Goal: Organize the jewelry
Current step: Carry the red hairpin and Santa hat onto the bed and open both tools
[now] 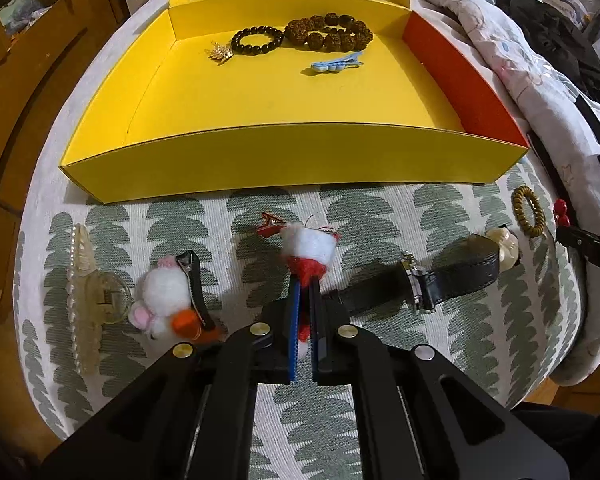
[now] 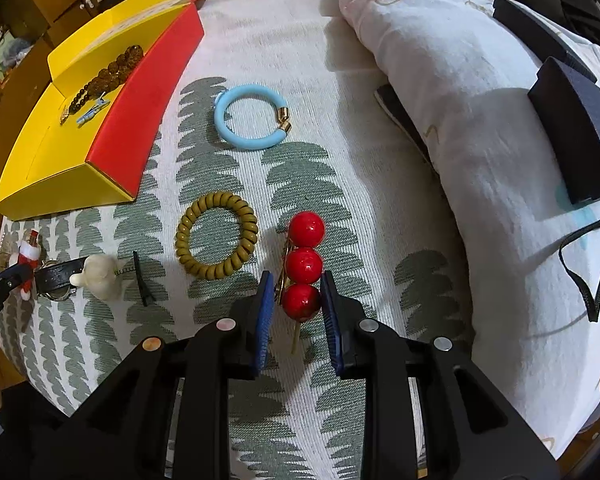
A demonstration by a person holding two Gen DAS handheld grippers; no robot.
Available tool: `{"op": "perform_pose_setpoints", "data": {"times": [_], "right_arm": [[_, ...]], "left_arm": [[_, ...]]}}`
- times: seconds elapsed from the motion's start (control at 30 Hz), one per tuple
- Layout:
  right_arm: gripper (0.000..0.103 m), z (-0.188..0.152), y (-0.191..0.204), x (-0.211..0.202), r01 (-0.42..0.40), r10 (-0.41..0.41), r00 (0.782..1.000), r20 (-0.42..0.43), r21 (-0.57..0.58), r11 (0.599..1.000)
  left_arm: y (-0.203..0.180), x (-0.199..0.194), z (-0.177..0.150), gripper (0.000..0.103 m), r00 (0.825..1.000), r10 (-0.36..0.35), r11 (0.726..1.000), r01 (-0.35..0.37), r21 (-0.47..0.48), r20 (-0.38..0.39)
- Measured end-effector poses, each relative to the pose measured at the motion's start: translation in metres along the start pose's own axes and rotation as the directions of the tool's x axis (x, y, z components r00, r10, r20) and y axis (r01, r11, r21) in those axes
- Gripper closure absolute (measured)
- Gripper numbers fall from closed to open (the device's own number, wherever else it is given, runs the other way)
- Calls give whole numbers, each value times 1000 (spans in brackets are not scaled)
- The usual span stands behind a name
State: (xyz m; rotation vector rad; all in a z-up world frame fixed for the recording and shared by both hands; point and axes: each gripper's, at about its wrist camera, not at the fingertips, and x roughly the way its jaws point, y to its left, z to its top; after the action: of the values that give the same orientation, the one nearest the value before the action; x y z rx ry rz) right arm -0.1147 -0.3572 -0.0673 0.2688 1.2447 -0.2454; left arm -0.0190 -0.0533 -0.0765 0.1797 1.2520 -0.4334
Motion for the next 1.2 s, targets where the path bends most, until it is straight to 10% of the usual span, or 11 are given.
{"op": "perform_pose_setpoints", "data": {"times": [0.37,0.67,1.2], "right_arm": [[73,6,-2,-18,11,-12,999,41,14,1000],[72,15,27,-45,-28,31,993,112,-33,999],[72,20,55,-65,-52,66,980,188,-76,996]], "left_arm": [[-1,-4,2,93,1000,-9,1000,9,-2,-2],[5,-31,11,56,995,-80,996,82,-38,55],[10,-75,16,42,979,-132,991,136,-19,153]]}}
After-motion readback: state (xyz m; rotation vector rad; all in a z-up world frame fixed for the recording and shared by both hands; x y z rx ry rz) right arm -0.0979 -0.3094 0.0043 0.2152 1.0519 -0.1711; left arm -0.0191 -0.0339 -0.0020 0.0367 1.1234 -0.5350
